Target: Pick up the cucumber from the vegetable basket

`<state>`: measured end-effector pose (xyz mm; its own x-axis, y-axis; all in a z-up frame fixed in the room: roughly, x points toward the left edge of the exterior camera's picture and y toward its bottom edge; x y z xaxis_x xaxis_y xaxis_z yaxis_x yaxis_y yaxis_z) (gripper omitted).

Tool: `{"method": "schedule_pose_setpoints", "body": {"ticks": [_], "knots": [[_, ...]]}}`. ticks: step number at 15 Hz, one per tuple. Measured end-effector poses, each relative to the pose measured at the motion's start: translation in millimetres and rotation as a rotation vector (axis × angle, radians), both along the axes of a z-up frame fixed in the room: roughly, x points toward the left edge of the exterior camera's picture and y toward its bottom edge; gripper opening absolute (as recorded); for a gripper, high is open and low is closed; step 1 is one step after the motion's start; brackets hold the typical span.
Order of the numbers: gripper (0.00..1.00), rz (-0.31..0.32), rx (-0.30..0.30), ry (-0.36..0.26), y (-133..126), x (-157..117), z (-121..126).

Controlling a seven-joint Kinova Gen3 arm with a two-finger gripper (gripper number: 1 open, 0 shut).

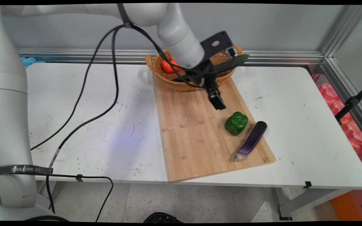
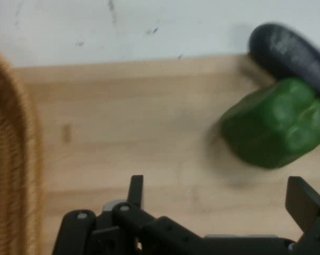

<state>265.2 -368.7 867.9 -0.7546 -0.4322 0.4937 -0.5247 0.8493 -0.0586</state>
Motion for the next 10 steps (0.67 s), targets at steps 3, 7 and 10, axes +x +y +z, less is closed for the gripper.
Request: {"method": "schedule_pose_setpoints", "body": {"ticks": [3, 7, 10], "knots": [[1.00, -0.011, -0.017, -0.043, -6.2, 22.2, 3.8], [1.00, -0.020, -0.047, -0.089, -18.7, 45.8, 7.8], [1.00, -0.024, -0.090, -0.123, -38.5, 64.9, 12.6]]}}
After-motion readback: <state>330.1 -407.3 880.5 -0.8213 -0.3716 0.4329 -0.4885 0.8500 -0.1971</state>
